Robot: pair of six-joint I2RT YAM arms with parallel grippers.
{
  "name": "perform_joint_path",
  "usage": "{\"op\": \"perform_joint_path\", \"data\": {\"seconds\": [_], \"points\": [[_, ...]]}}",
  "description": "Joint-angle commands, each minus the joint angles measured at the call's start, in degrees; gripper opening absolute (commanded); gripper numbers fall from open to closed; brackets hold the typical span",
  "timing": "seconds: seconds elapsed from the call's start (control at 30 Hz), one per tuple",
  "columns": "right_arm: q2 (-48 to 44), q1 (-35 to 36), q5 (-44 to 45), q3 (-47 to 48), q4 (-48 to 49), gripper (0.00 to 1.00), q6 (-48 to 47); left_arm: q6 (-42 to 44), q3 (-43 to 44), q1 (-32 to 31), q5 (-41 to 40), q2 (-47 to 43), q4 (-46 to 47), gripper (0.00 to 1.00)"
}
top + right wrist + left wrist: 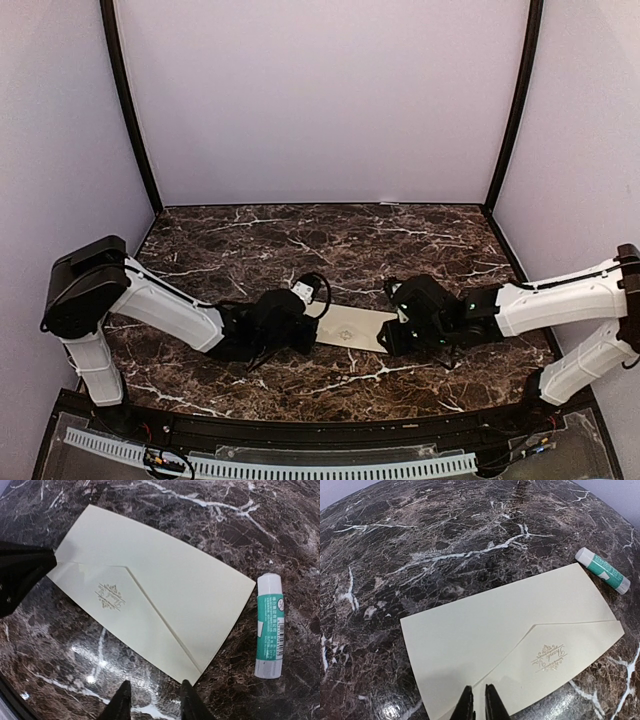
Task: Place the letter into the envelope and seal it
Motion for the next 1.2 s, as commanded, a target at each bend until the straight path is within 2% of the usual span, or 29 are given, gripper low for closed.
{"op": "perform_joint_path", "data": {"seconds": [0.0,0.13,0.37,0.57,0.83,1.07,1.13,1.17], "points": [[-1.2,-2.7,5.3,7.6,-15.0,0.44,-4.2,1.0,-2.9,-0.4,1.5,-6.0,-1.3,0.14],[2.2,-6.5,6.1,12.3,-21.5,0.62,-8.3,1.0,-4.4,-0.7,2.5,-9.0,-2.0,0.24],[8.3,-14.7,-0.7,16.8,-24.7,0.63,-17.1,0.9,-7.1,-0.8,3.1,-13.9,-2.6,0.27],[12.5,-17.4,-6.2,20.6,-25.7,0.56,-21.4,0.9,-7.3,-0.8,3.7,-14.2,-3.0,0.27],[19.3,-19.1,-6.9,24.1,-28.0,0.45,-23.2,1.0,-7.2,-0.8,4.0,-14.3,-3.3,0.27],[21.9,-20.0,-7.1,23.6,-27.7,0.42,-23.4,1.0,-6.9,-0.9,4.6,-13.8,-3.2,0.27],[22.2,-20.2,-7.5,23.1,-27.2,0.37,-23.7,1.1,-6.8,-0.9,4.6,-13.8,-3.2,0.27],[22.3,-20.3,-7.8,22.9,-27.0,0.31,-23.7,1.1,-6.8,-0.9,4.6,-13.8,-3.2,0.26]]}}
